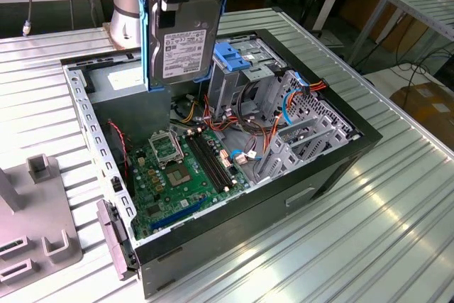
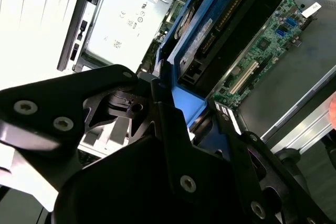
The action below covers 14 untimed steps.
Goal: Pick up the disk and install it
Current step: 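Insert the disk into the insertion slot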
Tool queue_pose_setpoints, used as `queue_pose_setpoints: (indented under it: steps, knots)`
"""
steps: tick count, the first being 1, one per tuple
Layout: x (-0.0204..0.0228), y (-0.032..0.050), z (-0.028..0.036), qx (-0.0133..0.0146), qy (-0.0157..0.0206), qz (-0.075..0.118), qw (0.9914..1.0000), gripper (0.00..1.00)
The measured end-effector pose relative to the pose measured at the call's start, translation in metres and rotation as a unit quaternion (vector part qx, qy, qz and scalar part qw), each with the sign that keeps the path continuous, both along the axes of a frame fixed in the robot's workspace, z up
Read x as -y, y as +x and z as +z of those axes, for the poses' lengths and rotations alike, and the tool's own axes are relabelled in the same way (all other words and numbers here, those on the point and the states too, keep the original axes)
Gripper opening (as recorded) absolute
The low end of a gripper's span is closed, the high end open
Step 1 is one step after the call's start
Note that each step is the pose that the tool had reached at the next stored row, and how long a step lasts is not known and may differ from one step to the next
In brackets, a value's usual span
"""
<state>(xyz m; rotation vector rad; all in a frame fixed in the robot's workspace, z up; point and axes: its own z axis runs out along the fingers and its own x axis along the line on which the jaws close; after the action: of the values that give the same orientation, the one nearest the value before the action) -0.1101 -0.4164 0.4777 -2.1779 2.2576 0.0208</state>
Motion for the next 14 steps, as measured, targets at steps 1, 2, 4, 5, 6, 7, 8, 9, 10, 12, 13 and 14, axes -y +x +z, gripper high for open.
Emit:
queue_pose_setpoints:
  steps: [1, 2, 4, 5, 6, 7, 8, 9, 10, 12, 13, 14]
  knots:
    - [0.0005, 0.0, 0.0, 0.0, 0.0, 0.0, 1.0, 0.37]
    - [0.0009, 0.0, 0.0, 0.0, 0.0, 0.0, 1.0, 0.37]
    - [0.0039, 0.0, -0.0001, 0.0, 0.0, 0.0, 1.0, 0.37]
    - [0.0042, 0.0, 0.0, 0.0, 0.0, 0.0, 1.0, 0.37]
    - [0.0047, 0.0, 0.0, 0.0, 0.0, 0.0, 1.0, 0.37]
    - [0.0053, 0.0, 0.0, 0.0, 0.0, 0.0, 1.0, 0.37]
    - [0.0058, 0.0, 0.0, 0.0, -0.0001, 0.0, 1.0, 0.37]
    - [0.0064, 0.0, 0.0, 0.0, -0.0001, 0.0, 1.0, 0.37]
    - [0.007, 0.0, 0.0, 0.0, 0.0, 0.0, 1.0, 0.37]
    - [0.0093, 0.0, 0.0, 0.0, 0.0, 0.0, 1.0, 0.37]
    - [0.0105, 0.0, 0.0, 0.0, 0.0, 0.0, 1.0, 0.37]
    - [0.0111, 0.0, 0.0, 0.0, 0.0, 0.0, 1.0, 0.37]
